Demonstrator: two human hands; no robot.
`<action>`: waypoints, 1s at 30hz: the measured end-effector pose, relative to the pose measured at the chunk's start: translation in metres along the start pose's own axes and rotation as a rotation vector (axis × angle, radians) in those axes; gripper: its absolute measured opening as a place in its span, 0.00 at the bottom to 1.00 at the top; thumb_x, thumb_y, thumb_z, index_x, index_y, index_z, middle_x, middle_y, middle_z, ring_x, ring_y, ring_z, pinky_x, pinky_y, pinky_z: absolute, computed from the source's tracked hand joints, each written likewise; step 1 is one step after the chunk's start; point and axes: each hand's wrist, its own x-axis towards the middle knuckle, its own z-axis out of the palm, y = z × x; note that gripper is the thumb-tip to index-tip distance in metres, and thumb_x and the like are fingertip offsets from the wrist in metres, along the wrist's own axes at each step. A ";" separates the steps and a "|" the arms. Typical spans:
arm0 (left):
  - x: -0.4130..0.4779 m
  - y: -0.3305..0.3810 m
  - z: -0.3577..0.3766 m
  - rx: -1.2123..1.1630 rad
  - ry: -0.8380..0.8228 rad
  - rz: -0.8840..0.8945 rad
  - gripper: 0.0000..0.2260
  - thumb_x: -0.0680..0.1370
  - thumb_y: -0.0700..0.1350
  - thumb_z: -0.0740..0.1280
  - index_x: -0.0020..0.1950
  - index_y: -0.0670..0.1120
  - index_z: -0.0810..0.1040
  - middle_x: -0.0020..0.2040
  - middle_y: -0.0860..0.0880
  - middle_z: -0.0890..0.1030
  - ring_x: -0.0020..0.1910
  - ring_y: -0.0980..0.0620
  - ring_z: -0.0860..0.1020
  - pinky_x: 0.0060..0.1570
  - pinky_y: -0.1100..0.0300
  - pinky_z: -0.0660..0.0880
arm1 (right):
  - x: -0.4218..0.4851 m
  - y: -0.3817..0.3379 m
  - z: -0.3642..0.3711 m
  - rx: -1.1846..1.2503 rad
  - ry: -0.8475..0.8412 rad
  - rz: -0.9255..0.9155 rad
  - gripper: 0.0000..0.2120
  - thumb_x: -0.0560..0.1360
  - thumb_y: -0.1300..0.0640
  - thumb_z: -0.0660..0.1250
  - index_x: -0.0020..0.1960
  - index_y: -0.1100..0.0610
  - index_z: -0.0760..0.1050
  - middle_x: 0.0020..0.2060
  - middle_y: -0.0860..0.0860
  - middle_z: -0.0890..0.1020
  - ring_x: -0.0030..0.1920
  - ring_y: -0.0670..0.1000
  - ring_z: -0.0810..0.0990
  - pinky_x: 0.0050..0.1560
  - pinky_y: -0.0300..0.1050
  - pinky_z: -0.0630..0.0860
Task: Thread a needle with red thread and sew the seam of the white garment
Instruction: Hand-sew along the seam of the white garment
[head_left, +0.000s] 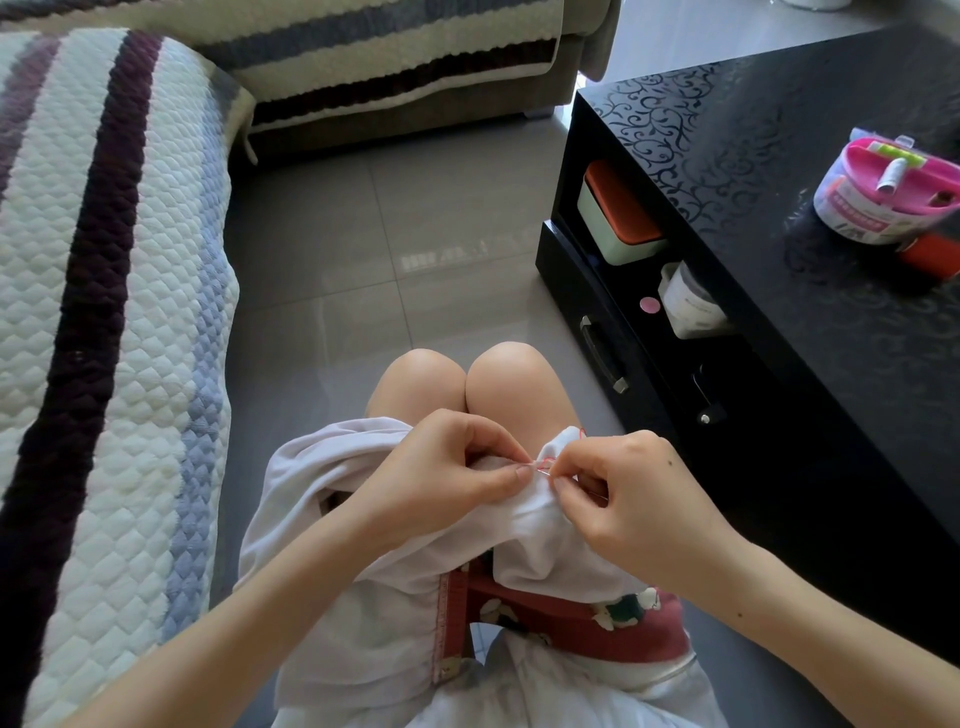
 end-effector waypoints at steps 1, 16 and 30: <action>0.000 0.000 0.000 0.008 0.002 0.008 0.03 0.74 0.42 0.72 0.41 0.47 0.85 0.38 0.52 0.85 0.38 0.62 0.80 0.43 0.63 0.77 | 0.000 0.000 0.000 -0.001 -0.005 0.002 0.08 0.68 0.57 0.64 0.32 0.56 0.78 0.22 0.38 0.61 0.23 0.42 0.62 0.28 0.37 0.62; -0.003 0.000 -0.002 -0.048 -0.044 -0.102 0.05 0.76 0.46 0.71 0.44 0.47 0.85 0.40 0.50 0.85 0.41 0.60 0.80 0.47 0.58 0.78 | -0.003 0.010 -0.009 0.408 -0.096 0.146 0.08 0.73 0.69 0.68 0.39 0.60 0.83 0.26 0.38 0.78 0.27 0.42 0.71 0.30 0.32 0.66; -0.002 -0.002 -0.009 -0.424 -0.226 -0.134 0.10 0.72 0.46 0.69 0.47 0.42 0.83 0.45 0.44 0.83 0.47 0.53 0.80 0.52 0.60 0.75 | 0.000 0.014 -0.013 0.906 -0.194 0.317 0.09 0.73 0.73 0.65 0.42 0.64 0.83 0.38 0.53 0.84 0.39 0.41 0.82 0.36 0.29 0.73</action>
